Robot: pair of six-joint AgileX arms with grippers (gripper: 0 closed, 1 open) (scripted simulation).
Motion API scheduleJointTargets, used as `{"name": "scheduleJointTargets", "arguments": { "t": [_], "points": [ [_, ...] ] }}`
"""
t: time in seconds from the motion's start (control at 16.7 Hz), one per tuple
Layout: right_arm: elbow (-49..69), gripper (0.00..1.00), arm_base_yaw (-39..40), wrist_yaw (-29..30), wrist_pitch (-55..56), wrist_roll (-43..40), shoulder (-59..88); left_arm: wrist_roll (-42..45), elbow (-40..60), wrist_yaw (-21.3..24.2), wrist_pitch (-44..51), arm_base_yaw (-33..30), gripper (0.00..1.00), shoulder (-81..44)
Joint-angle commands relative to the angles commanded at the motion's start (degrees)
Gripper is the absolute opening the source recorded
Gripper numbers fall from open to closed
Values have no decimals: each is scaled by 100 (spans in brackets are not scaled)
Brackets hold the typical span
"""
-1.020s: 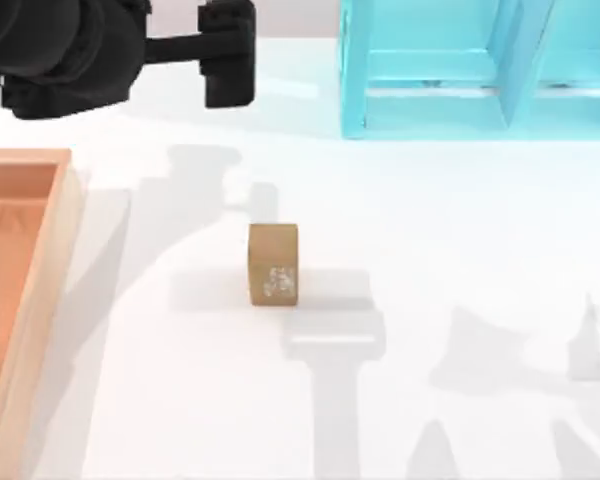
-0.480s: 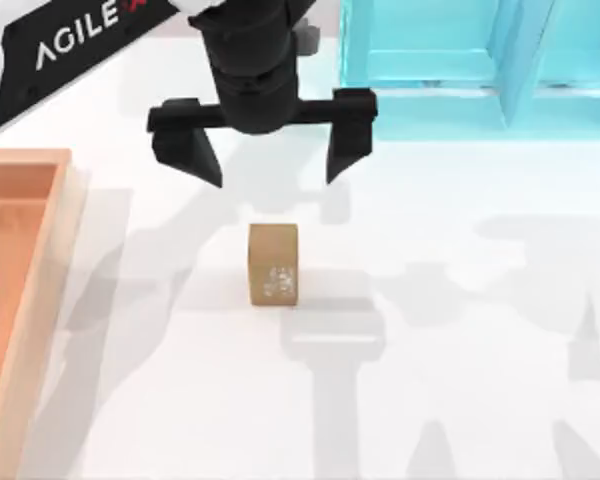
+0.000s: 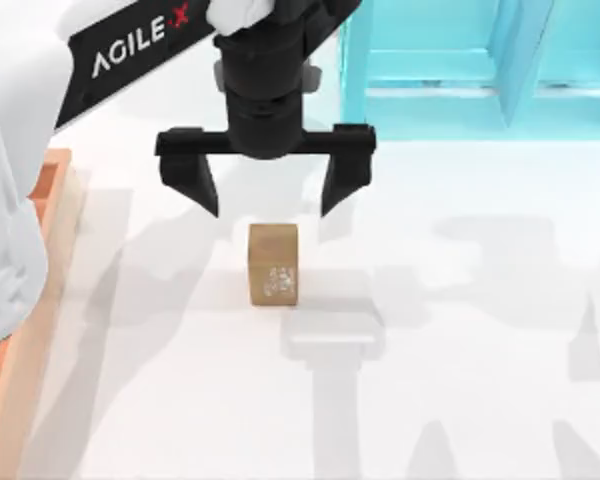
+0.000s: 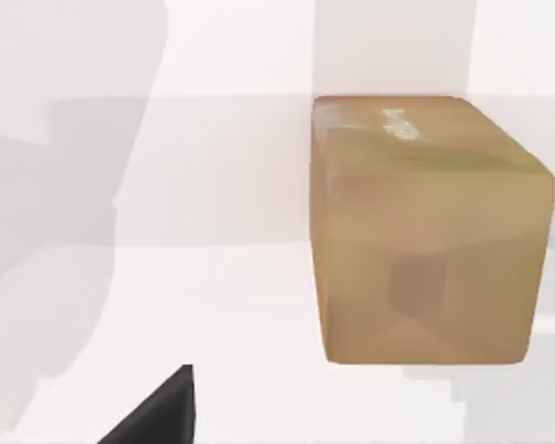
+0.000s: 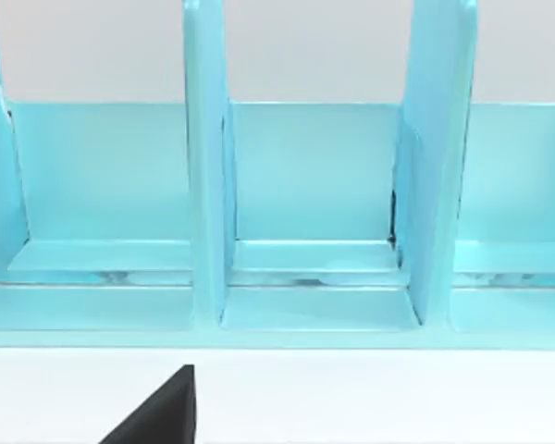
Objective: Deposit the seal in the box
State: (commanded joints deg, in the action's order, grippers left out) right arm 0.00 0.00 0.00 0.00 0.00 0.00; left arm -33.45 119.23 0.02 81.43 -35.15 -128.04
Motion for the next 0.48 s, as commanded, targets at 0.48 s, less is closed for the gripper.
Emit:
{"name": "scheduleJointTargets", "arguments": {
  "t": [0.48],
  "points": [
    [0, 100, 0, 0, 0, 0, 0, 25, -1100, 2, -1258, 25, 100, -125]
  ]
}}
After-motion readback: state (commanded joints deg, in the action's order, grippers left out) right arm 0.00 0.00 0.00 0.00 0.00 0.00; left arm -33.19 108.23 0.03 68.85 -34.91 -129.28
